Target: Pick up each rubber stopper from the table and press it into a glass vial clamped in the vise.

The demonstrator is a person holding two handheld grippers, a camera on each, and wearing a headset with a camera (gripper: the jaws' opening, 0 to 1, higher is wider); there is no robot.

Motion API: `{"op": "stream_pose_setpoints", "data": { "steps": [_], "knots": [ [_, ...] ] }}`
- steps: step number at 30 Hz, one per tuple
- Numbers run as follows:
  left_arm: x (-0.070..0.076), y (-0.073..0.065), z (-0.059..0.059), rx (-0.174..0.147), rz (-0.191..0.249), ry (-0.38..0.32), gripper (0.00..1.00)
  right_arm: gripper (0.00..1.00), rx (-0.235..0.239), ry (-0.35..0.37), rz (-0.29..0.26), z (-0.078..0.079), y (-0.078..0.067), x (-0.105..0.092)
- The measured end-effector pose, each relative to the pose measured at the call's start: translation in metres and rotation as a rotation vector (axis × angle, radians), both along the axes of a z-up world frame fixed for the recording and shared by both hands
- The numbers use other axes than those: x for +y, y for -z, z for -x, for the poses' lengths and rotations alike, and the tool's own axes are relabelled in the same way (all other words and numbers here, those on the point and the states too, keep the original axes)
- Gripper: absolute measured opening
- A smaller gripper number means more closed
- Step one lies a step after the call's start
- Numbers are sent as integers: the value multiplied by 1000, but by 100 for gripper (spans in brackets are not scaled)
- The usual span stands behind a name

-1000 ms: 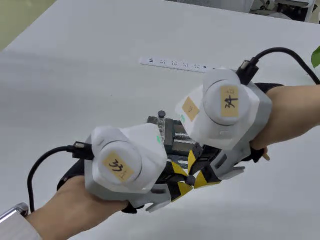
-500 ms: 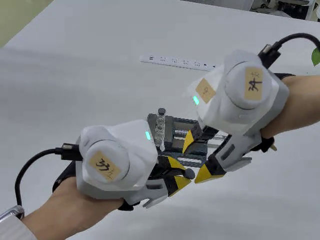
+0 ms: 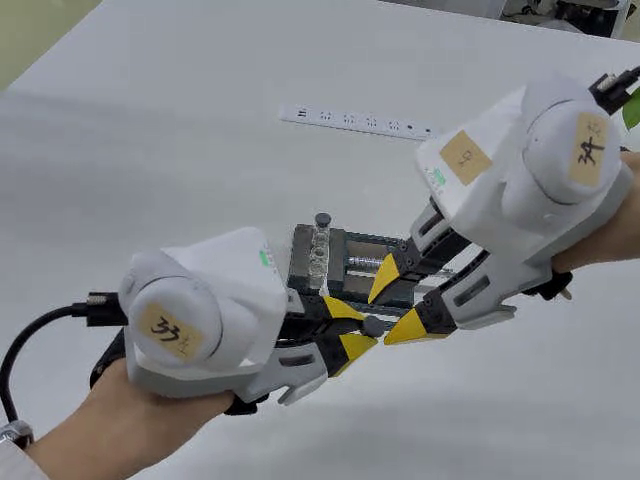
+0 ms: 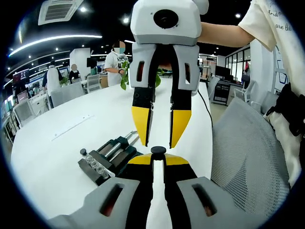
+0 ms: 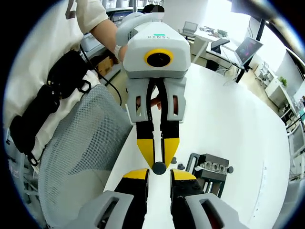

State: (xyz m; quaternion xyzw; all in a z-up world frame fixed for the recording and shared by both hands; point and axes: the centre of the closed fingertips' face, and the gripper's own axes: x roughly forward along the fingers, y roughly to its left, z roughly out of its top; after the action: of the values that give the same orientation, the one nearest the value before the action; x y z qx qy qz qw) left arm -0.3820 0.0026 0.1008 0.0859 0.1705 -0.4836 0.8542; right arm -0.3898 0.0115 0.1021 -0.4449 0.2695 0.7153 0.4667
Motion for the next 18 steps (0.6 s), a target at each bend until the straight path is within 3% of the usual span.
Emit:
{"op": "stream_pose_setpoints", "data": {
  "steps": [18],
  "knots": [
    [-3,-2,-1,17,18,-4,3,8,0,-13,13,4,1,-1]
  ]
}}
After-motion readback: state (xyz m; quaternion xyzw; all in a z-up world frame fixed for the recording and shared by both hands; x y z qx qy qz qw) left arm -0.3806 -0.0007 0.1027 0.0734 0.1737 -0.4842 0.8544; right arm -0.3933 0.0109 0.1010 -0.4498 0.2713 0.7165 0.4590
